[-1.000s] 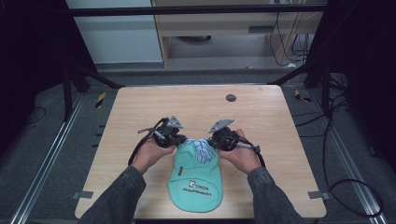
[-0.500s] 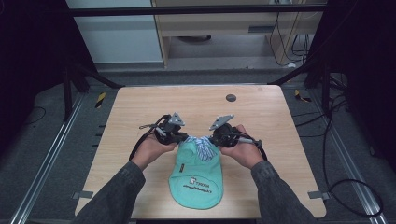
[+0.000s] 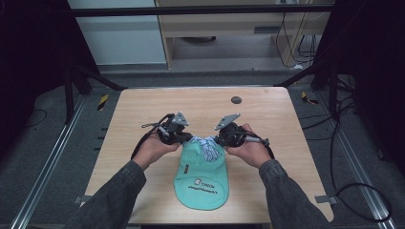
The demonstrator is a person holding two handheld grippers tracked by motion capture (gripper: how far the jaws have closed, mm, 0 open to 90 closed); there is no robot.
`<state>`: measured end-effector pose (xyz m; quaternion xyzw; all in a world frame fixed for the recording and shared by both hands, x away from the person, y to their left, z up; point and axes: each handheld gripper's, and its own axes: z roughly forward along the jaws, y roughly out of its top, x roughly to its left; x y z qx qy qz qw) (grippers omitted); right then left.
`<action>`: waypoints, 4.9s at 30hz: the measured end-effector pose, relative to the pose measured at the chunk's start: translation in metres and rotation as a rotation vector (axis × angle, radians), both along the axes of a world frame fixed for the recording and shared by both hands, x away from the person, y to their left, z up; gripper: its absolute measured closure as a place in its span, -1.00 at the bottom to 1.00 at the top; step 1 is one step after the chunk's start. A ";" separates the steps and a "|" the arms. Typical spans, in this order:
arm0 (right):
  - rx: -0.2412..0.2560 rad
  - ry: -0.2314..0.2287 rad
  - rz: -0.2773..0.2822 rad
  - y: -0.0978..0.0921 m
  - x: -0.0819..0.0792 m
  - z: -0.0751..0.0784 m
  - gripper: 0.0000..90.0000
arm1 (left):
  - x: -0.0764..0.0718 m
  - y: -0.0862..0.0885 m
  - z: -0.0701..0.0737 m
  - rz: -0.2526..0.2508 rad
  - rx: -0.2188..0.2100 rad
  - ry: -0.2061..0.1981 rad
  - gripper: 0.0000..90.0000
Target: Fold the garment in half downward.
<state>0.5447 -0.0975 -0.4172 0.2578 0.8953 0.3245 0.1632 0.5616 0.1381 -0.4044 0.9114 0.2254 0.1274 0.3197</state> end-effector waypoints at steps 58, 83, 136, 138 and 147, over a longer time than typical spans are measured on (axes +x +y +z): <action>-0.021 -0.090 0.030 0.005 0.010 0.040 0.87 | 0.008 0.003 0.032 0.024 0.000 -0.073 0.91; -0.023 -0.117 0.023 0.006 0.021 0.054 0.87 | 0.018 0.002 0.046 0.035 -0.002 -0.102 0.91; -0.046 -0.145 -0.006 -0.008 0.006 0.033 0.86 | 0.000 -0.017 0.033 -0.002 0.032 -0.180 0.91; -0.045 -0.145 -0.004 -0.007 0.004 0.031 0.86 | -0.002 -0.016 0.032 -0.003 0.030 -0.180 0.91; -0.063 -0.142 0.016 -0.004 -0.005 0.024 0.86 | -0.009 -0.013 0.025 -0.005 0.015 -0.168 0.91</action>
